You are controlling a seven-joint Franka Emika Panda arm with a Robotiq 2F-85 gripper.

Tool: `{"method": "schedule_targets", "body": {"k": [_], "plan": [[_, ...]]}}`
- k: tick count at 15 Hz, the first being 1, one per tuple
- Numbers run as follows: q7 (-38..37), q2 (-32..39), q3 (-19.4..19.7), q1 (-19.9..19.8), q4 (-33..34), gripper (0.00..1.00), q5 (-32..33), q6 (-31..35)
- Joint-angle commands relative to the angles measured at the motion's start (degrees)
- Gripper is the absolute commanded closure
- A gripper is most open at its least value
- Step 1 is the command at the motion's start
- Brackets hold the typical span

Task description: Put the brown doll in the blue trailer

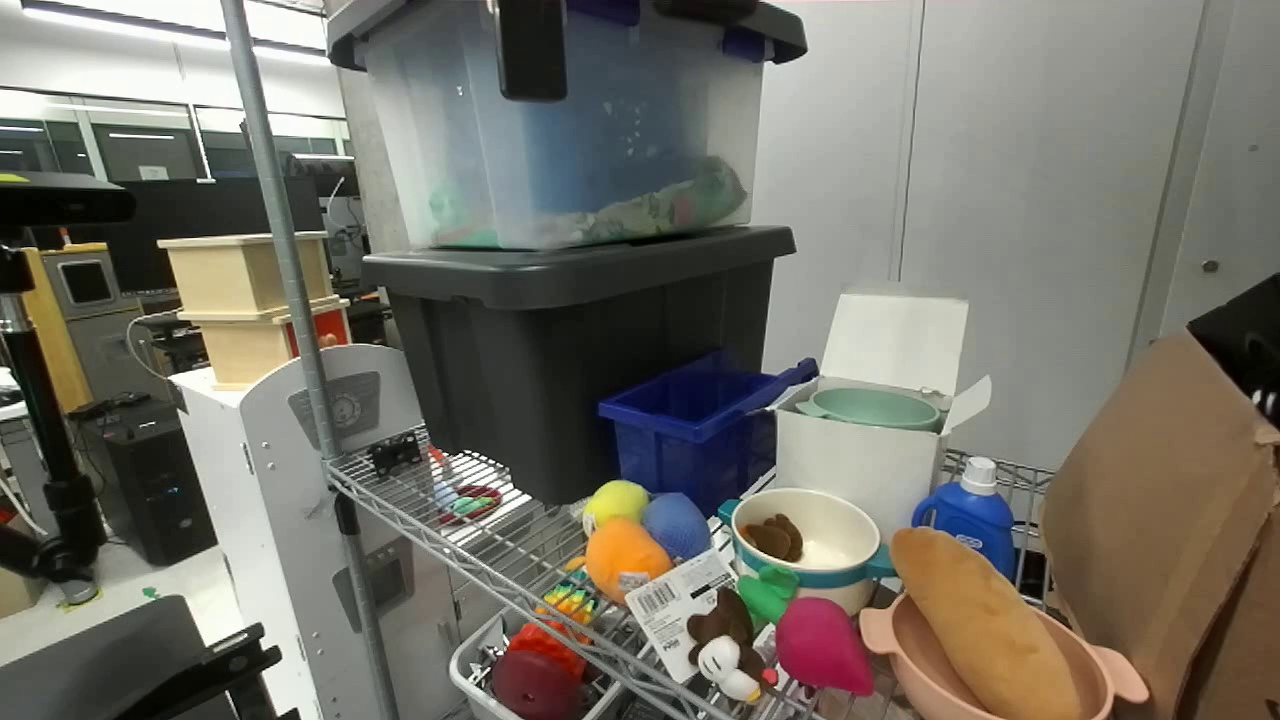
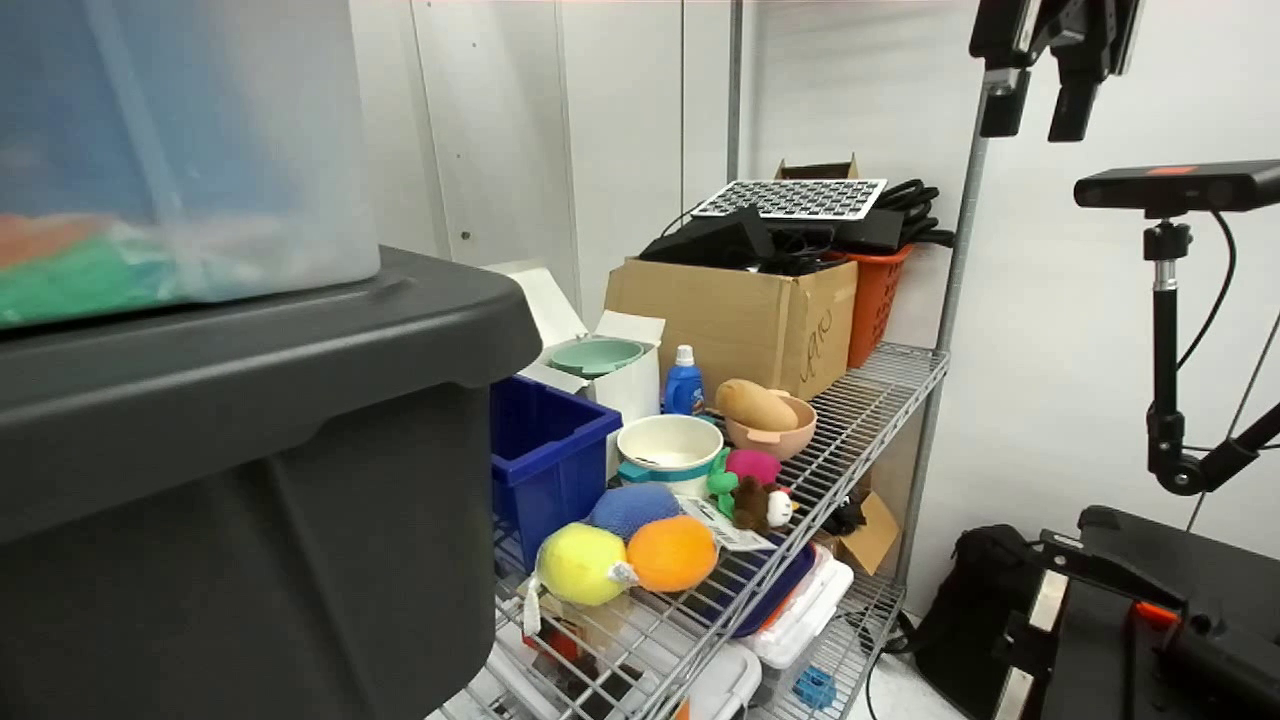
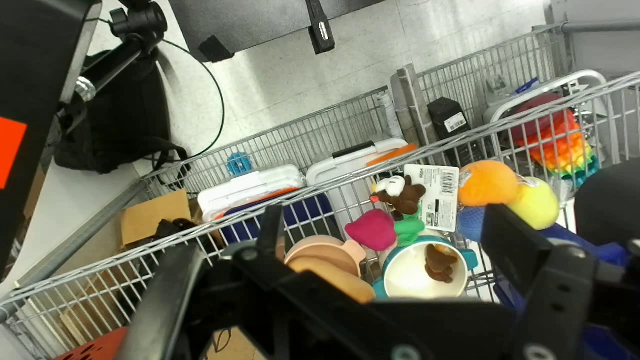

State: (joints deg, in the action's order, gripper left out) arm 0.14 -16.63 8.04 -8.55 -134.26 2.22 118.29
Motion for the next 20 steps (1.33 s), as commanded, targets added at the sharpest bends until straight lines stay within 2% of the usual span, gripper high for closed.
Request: {"method": "schedule_targets", "body": {"k": [1,7,13,16,20], "plan": [[-0.3,0.3,-0.2,0.2,0.2,0.0,-0.2,0.8],[-5.4,6.2,-3.3,1.9,-0.9,0.0,0.4,7.9],[-10.5,19.9,-5.2,3.9,4.4,0.0,1.3,16.0],[-13.5,28.5,-4.8,4.9,7.4,0.0,2.4,22.4],[-15.7,37.2,-3.5,6.9,10.6,0.0,3.6,27.3]]}}
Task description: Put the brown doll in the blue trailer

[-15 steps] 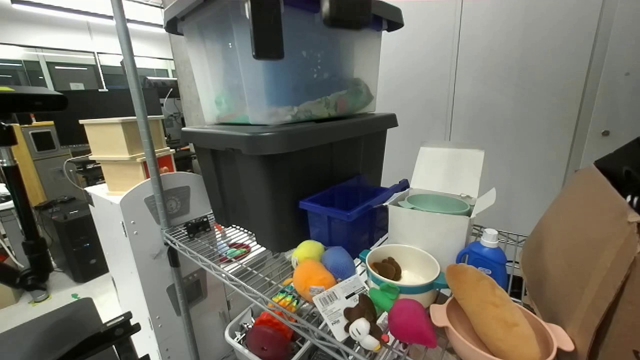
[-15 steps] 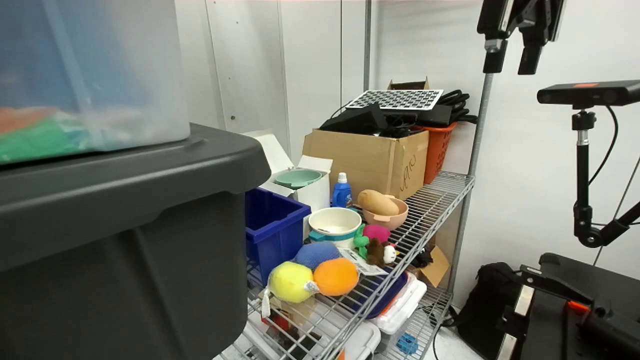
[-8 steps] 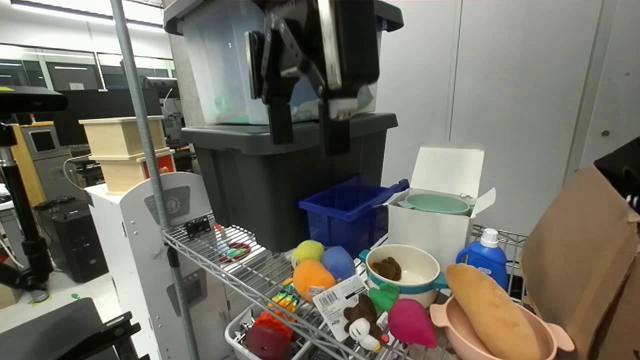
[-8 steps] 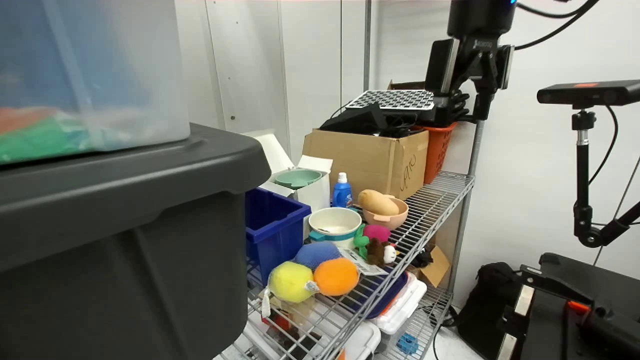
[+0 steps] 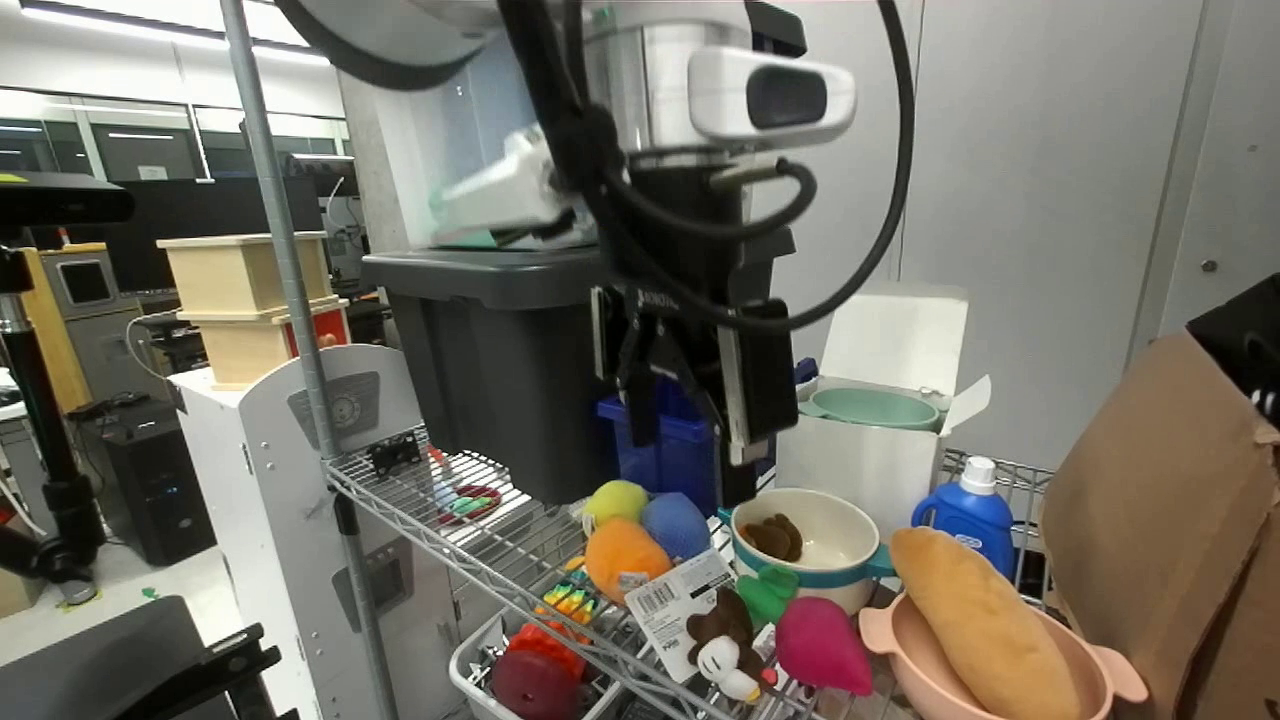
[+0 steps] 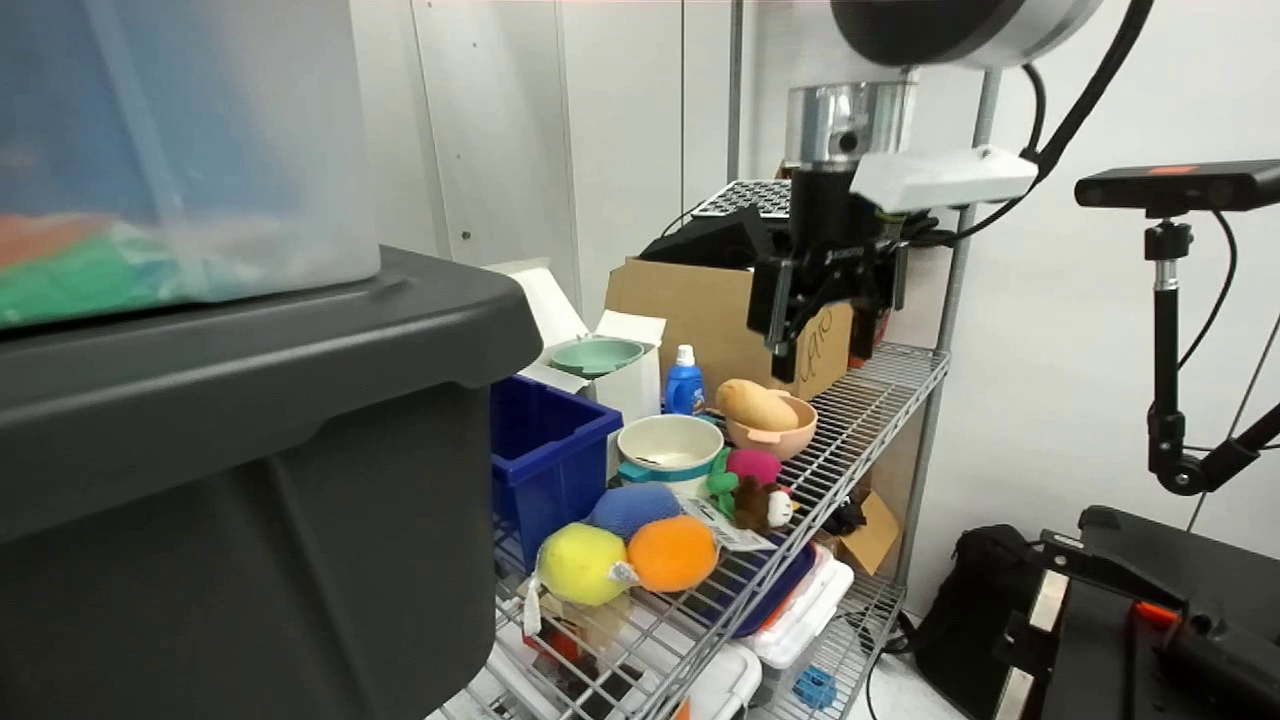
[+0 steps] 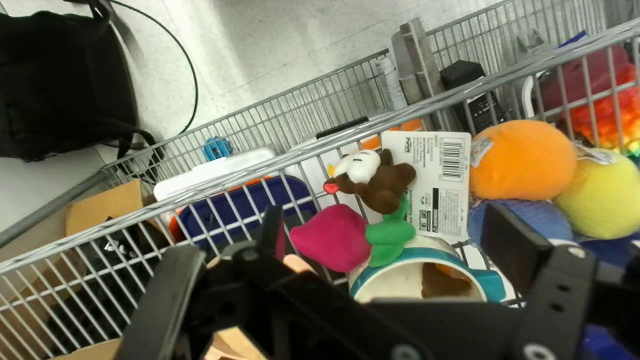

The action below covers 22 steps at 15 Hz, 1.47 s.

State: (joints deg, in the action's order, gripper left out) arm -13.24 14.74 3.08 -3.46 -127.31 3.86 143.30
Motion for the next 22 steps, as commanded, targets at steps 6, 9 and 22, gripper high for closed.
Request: {"method": "schedule_targets", "body": {"k": [6,9,22], "plan": [[-2.3,12.1,3.7,4.5,6.3,0.0,2.4,4.7],[-1.9,14.1,4.2,5.2,7.3,0.0,2.2,5.2],[-1.1,23.1,5.2,6.6,13.4,0.0,1.9,7.6]]}}
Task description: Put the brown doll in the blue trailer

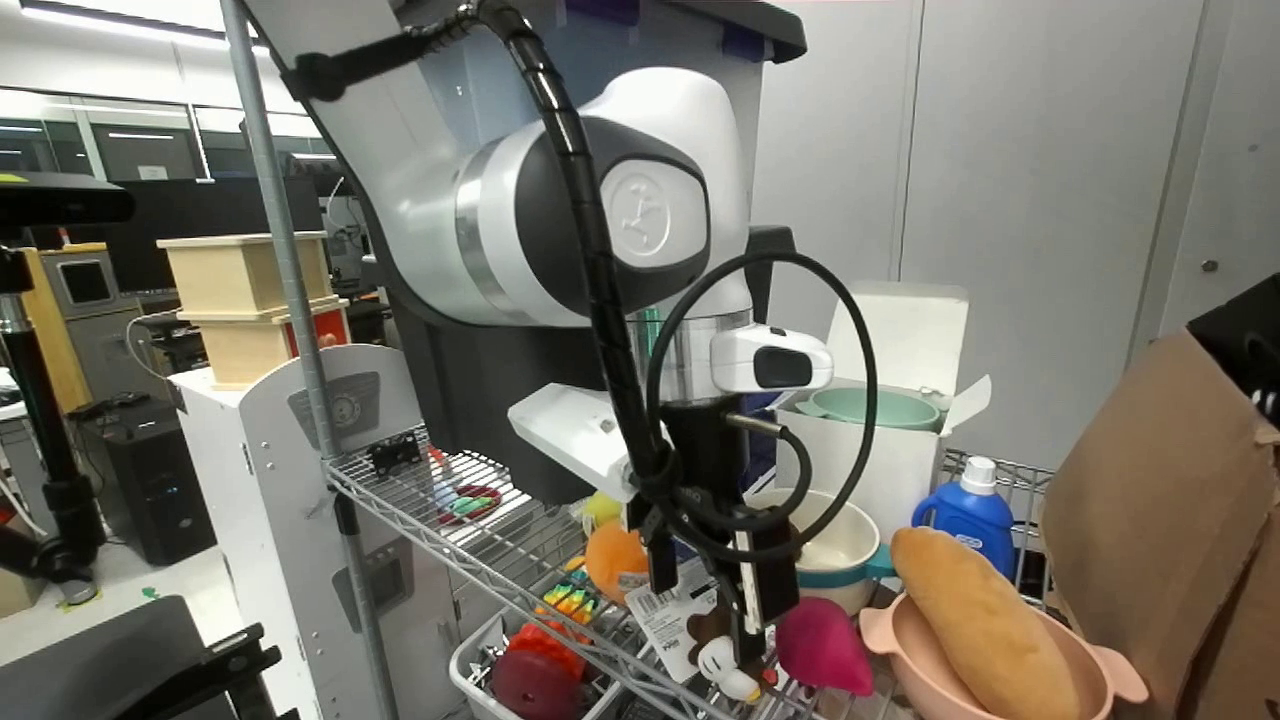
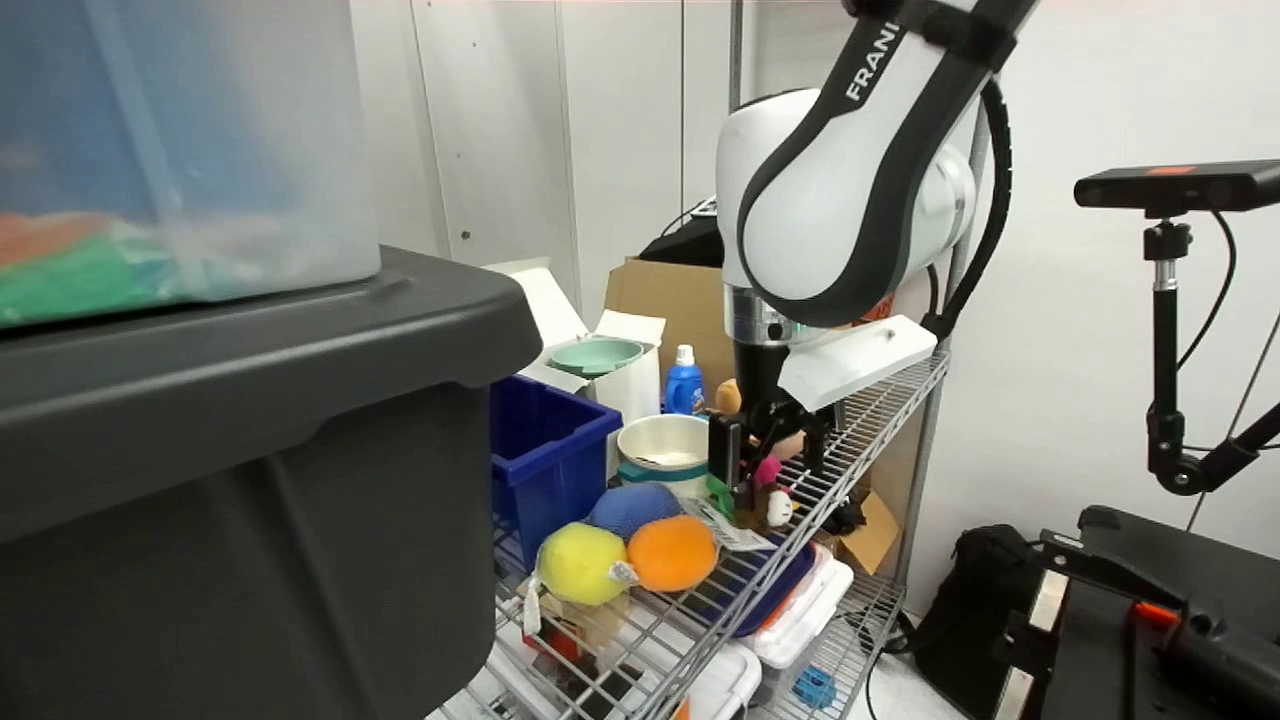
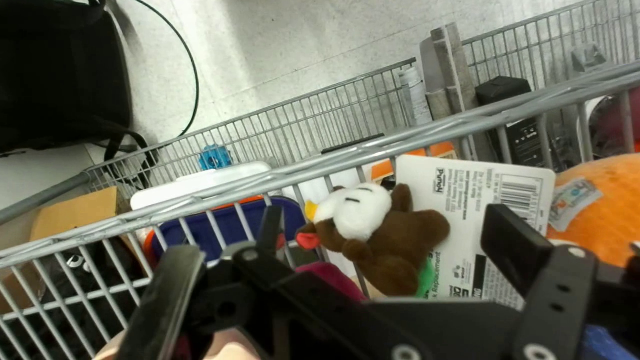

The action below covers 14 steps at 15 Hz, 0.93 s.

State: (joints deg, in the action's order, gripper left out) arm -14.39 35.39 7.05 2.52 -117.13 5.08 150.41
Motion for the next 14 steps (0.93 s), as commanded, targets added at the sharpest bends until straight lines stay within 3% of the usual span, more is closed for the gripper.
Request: {"method": "schedule_targets", "body": {"k": [1,14], "plan": [[0.2,3.0,1.4,0.6,4.0,0.0,0.7,0.3],[0.9,5.9,1.6,0.8,7.0,0.0,0.1,-1.1]]}}
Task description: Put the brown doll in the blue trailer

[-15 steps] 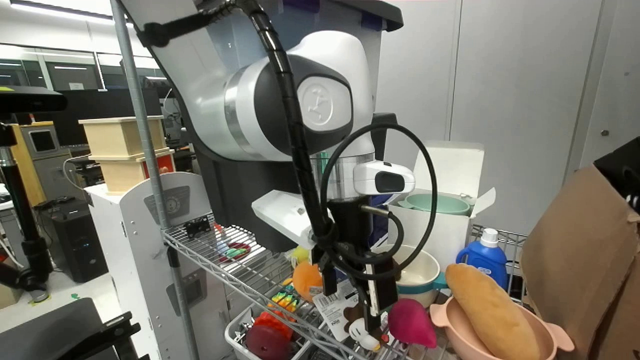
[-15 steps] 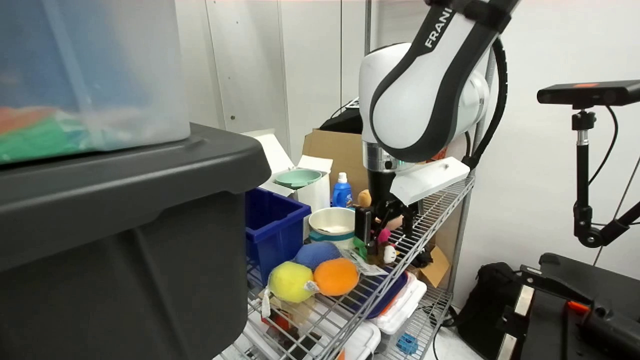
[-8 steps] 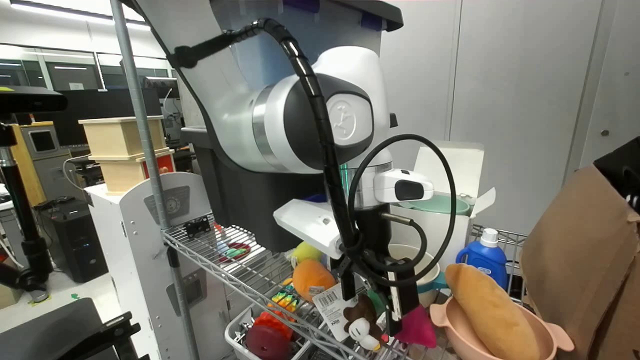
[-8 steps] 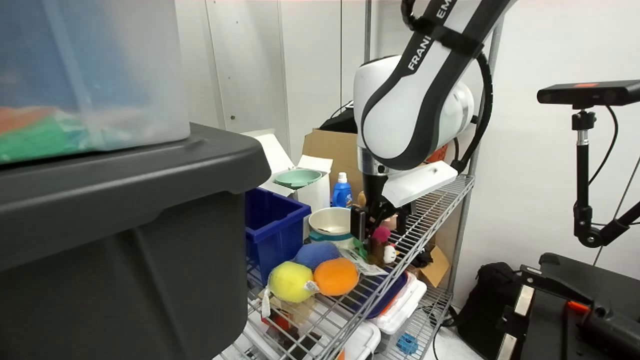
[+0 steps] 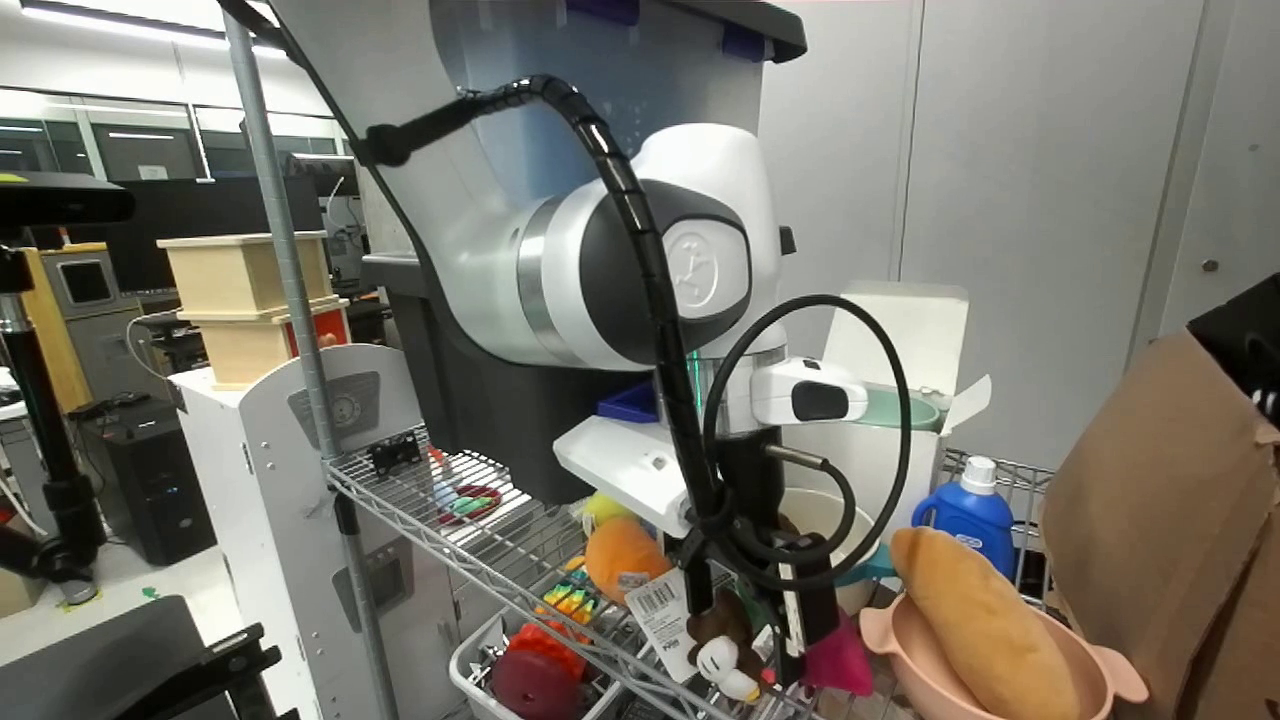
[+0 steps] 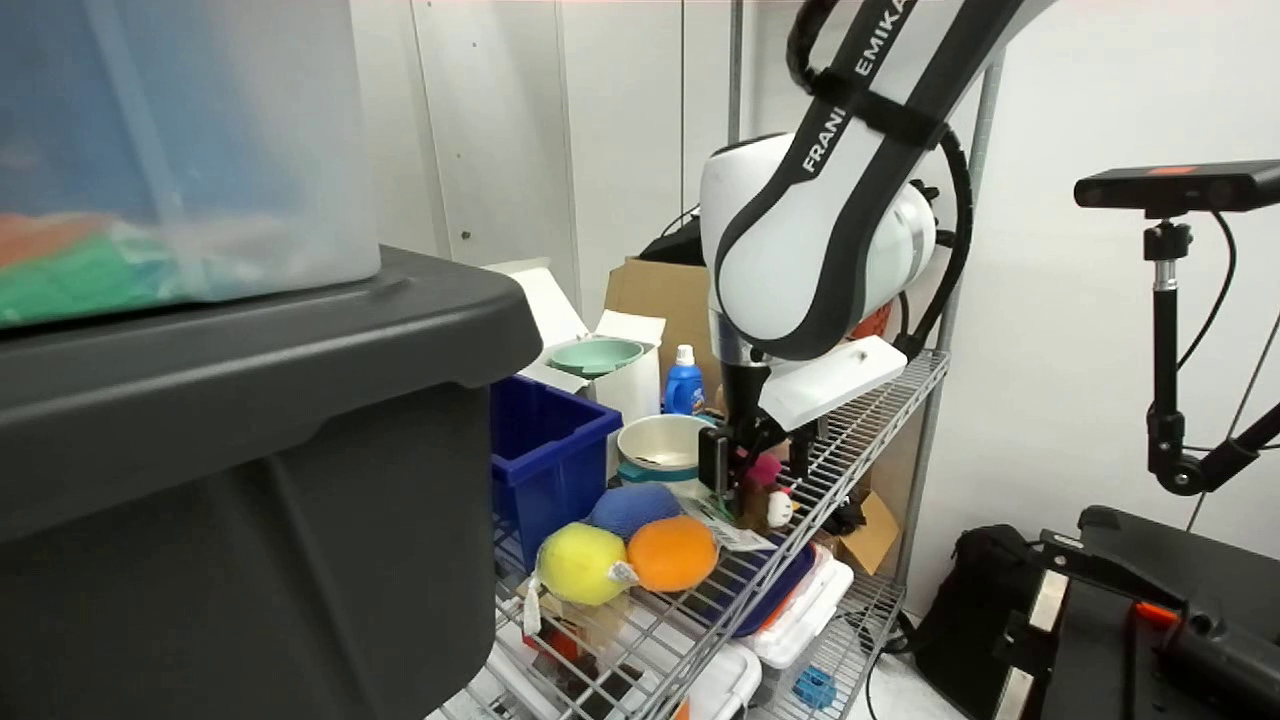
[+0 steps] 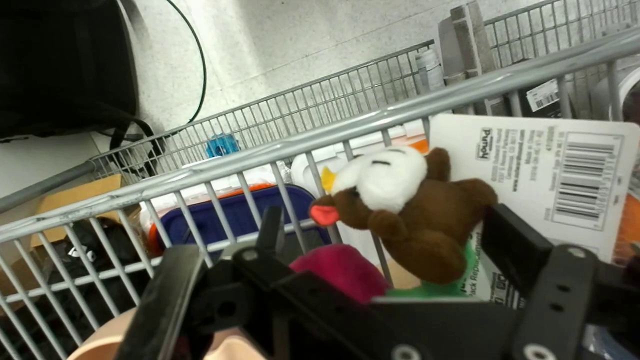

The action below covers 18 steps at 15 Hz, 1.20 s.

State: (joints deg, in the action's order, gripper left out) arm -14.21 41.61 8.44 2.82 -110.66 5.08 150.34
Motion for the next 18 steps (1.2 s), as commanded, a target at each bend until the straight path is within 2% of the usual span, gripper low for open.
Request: {"method": "schedule_targets", "body": {"k": [1,3,5,14,16,18], "plan": [[0.7,-0.3,0.2,0.6,0.5,0.0,0.1,-0.9],[0.5,-0.3,0.4,0.9,0.3,0.0,0.4,-0.4],[0.5,-0.4,0.4,1.1,0.3,0.28,0.4,-0.4],[0.7,0.4,0.4,1.0,1.3,0.94,0.3,-1.0],[0.8,0.5,0.4,1.0,1.4,1.0,0.3,-1.0],[0.7,0.6,0.5,1.0,1.5,0.98,0.3,-0.9]]}}
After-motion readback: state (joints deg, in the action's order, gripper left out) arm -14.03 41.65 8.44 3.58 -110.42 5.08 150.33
